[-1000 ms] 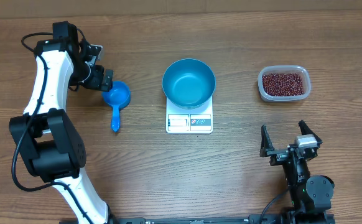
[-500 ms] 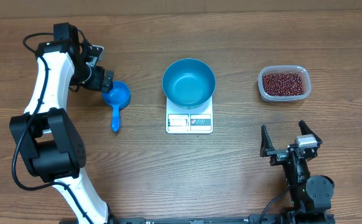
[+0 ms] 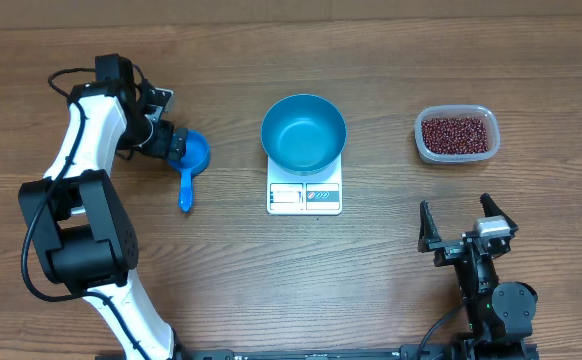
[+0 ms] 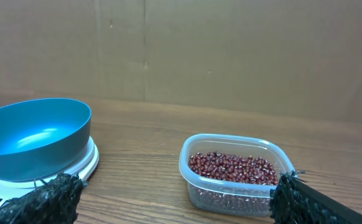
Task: Scoop item into bowl and weigh 150g on scale
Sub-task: 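Close the left gripper on the blue scoop's cup rim, then lift the blue scoop with the left gripper over the teal bowl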
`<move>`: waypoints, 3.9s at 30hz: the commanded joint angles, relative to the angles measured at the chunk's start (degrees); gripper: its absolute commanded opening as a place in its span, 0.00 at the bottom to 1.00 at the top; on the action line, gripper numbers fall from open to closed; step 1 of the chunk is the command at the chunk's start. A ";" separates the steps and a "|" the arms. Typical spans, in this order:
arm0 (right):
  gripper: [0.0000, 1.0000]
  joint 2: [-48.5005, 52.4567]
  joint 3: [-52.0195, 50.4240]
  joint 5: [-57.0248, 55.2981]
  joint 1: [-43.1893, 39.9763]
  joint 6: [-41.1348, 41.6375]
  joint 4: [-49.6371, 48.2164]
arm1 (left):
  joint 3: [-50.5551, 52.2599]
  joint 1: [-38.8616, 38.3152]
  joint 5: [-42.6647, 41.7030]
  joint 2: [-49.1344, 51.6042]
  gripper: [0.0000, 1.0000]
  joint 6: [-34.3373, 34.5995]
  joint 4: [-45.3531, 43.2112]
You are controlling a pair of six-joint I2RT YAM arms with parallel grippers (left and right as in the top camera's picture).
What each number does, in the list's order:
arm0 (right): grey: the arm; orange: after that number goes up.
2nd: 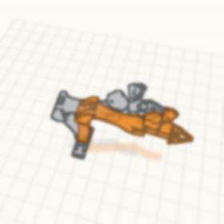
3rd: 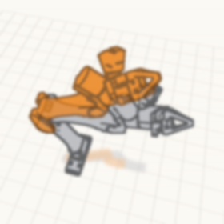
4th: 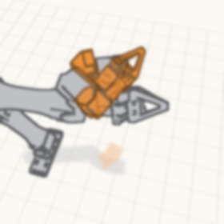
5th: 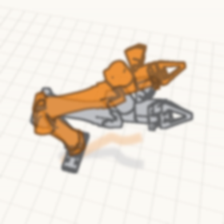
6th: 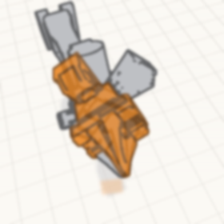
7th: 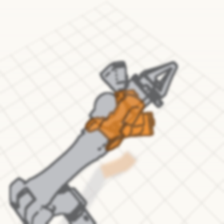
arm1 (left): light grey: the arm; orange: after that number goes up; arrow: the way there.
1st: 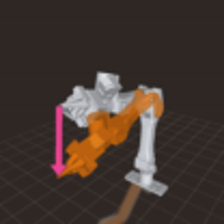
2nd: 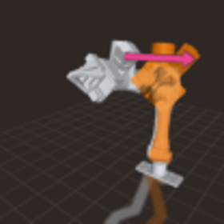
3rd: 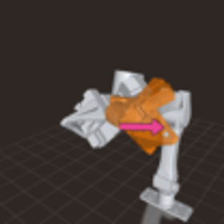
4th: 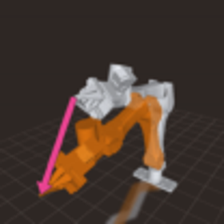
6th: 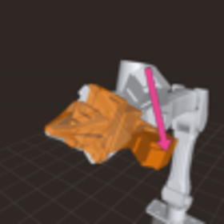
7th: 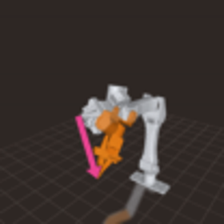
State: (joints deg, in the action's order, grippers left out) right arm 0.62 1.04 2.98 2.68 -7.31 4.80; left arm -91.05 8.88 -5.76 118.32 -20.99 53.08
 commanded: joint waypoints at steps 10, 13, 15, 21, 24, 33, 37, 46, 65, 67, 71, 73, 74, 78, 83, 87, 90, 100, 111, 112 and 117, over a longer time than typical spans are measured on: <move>1.00 -0.46 -0.59 -0.11 0.26 -0.07 -0.15 | 3.74 0.31 -0.02 0.50 1.00 -0.87 -3.19; 1.00 -0.46 -0.59 -0.09 0.26 -0.07 -0.15 | 3.74 0.31 -0.09 0.50 0.99 -0.85 -3.30; 1.00 -0.46 -0.59 -0.11 0.26 -0.07 -0.15 | 4.00 0.31 -0.17 0.50 1.00 -0.83 -3.65; 1.00 -0.46 -0.59 -0.11 0.26 -0.07 -0.15 | 5.18 0.31 -0.20 0.63 1.00 -0.87 -4.07; 1.00 -0.46 -0.59 -0.11 0.26 -0.07 -0.15 | 5.35 0.31 -0.17 1.44 1.00 -0.87 -4.22; 1.00 -0.46 -0.59 -0.11 0.26 -0.07 -0.15 | 5.35 0.31 -0.20 1.66 0.94 -0.81 -4.72; 1.00 -0.46 -0.59 -0.11 0.26 -0.07 -0.15 | 5.35 0.28 -0.24 1.68 0.79 -0.66 -4.72; 1.00 -0.46 -0.59 -0.11 0.26 -0.07 -0.15 | 5.35 0.28 -1.18 1.68 0.16 -0.68 -4.74; 1.00 -0.46 -0.59 -0.11 0.26 -0.07 -0.15 | -14.05 0.09 -1.81 -1.16 0.04 4.94 12.61; 1.00 -0.46 -0.59 -0.11 0.26 -0.07 -0.15 | -20.90 0.09 -1.77 -1.42 0.04 7.41 17.81; 1.00 -0.46 -0.59 -0.11 0.26 -0.07 -0.15 | -30.80 0.09 -1.75 -1.44 0.04 13.11 25.83; 1.00 -0.46 -0.59 -0.11 0.26 -0.07 -0.15 | -37.22 0.09 -1.73 -1.44 0.04 20.96 30.51; 1.00 -0.46 -0.59 -0.09 0.26 -0.07 -0.15 | -39.43 0.09 -1.70 -1.44 0.04 25.14 32.20; 1.00 -0.46 -0.59 -0.11 0.26 -0.07 -0.15 | -45.66 0.09 -1.29 -1.44 0.04 46.36 39.41; 1.00 -0.46 -0.59 -0.09 0.26 -0.07 -0.15 | -45.99 -0.26 -4.68 -1.44 0.04 61.83 43.74; 1.00 -0.46 -0.59 -0.11 0.26 -0.07 -0.15 | -45.99 -3.08 -5.38 -1.44 0.04 67.93 43.74; 1.00 -0.46 -0.59 -0.09 0.26 -0.07 -0.15 | -45.97 -6.99 -2.01 -1.44 0.04 71.19 43.74; 1.00 -0.46 -0.59 -0.11 0.26 -0.07 -0.15 | -45.97 -26.73 8.35 -1.44 0.04 81.35 43.74; 1.00 -0.46 -0.59 -0.09 0.26 -0.07 -0.15 | -45.97 -41.62 10.29 -1.44 0.04 98.29 43.74; 1.00 -0.46 -0.59 -0.09 0.26 -0.07 -0.15 | -45.97 -41.66 10.25 -1.44 0.04 99.56 43.74; 1.00 -0.46 -0.59 -0.09 0.26 -0.07 -0.17 | -45.97 -41.57 10.21 -1.44 0.04 103.73 43.71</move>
State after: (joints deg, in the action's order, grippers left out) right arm 0.62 1.04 2.98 2.68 -7.33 4.78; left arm -136.07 -32.75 2.87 118.30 77.54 96.64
